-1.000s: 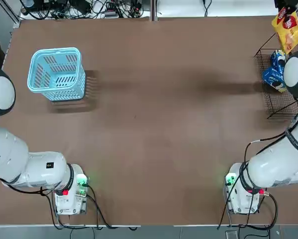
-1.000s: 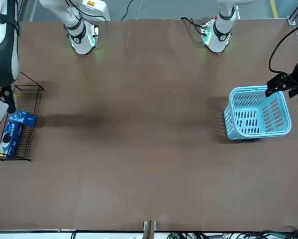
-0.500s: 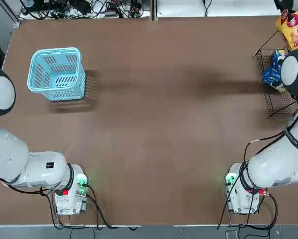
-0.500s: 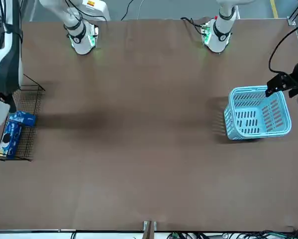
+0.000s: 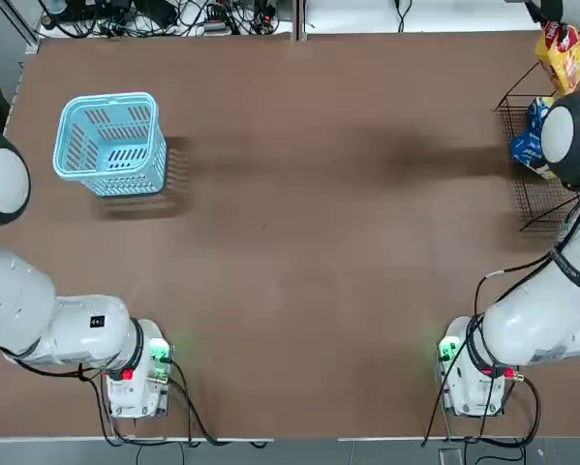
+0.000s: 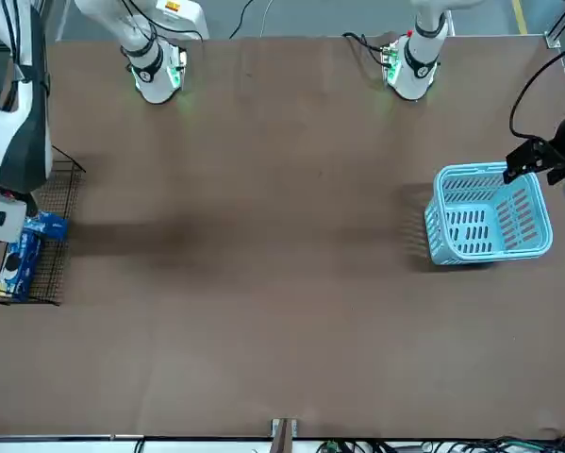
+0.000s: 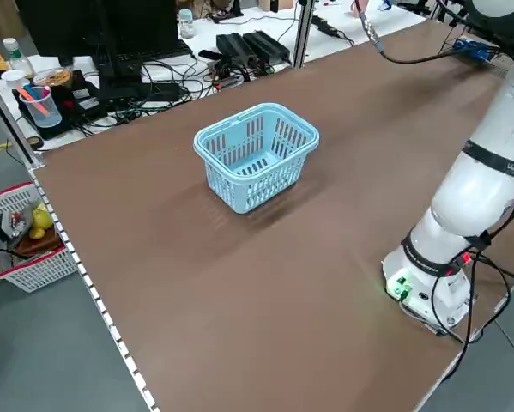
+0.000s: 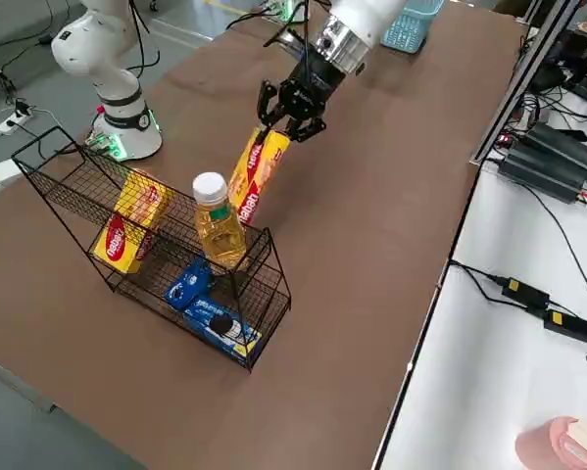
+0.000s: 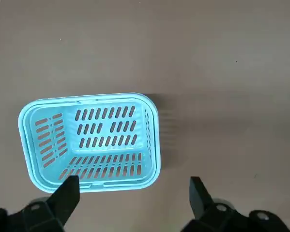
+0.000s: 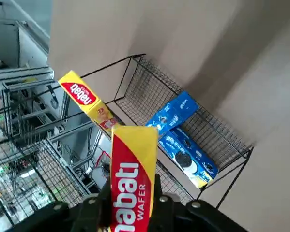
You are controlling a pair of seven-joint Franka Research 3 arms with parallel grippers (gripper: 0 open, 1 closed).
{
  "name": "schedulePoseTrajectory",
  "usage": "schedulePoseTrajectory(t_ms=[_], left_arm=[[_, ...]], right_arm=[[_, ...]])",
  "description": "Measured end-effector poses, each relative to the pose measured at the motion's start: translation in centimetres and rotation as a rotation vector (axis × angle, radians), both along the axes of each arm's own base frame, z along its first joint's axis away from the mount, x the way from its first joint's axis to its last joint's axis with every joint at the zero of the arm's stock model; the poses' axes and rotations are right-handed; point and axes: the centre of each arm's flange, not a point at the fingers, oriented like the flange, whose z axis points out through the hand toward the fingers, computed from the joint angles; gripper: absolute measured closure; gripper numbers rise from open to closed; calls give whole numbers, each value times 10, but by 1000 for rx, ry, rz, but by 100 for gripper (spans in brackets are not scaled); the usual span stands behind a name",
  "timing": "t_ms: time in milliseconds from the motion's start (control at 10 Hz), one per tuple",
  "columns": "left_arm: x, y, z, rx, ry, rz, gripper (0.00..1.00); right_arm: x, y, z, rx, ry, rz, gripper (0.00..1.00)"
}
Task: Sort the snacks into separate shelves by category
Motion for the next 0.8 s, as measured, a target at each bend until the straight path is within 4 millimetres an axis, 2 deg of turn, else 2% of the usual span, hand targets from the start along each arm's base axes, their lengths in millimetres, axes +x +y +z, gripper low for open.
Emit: schedulePoseTrajectory(t_ms=[300, 500, 800], left_arm=[[0, 0, 0, 0, 0, 0, 0], [0, 0, 0, 0, -3, 0, 0], [1, 0, 1, 0, -13, 0, 0]], right_arm=[[0, -1, 0, 68, 95, 140, 68], [0, -4, 4, 81, 112, 171, 68], [-2, -20, 5, 91, 126, 168, 68]])
